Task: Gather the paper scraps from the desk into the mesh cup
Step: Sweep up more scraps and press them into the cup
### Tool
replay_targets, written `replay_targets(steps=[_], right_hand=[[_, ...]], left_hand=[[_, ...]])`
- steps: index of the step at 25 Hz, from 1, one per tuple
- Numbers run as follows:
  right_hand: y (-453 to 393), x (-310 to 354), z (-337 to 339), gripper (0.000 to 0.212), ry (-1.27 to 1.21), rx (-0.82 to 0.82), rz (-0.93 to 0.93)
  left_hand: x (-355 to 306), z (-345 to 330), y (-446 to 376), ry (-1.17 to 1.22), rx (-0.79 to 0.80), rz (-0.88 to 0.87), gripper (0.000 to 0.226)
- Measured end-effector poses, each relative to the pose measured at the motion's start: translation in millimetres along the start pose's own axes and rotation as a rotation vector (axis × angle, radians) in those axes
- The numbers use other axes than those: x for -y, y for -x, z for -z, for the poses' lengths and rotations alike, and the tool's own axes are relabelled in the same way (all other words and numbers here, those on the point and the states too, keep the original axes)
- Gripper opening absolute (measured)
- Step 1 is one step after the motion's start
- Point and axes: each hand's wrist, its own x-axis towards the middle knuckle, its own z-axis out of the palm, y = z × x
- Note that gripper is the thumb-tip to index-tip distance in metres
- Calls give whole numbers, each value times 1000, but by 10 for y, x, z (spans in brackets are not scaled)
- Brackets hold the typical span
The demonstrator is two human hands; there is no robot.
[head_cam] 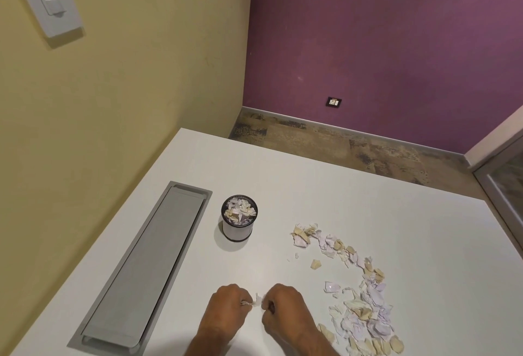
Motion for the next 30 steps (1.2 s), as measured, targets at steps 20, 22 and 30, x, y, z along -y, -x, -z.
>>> replay_targets(steps=[20,22,30], right_hand=[[-1251,944,1184,16,-465,-293,78],[-1322,974,1123,17,-294,-261,84],[-1342,944,1074,28,-85,-245,204]], left_hand=[[-610,1326,-982,555,-424,124,13],[-590,1318,-1043,506,-379,153,14],[-523,1279,-1122,364,-319,74,35]])
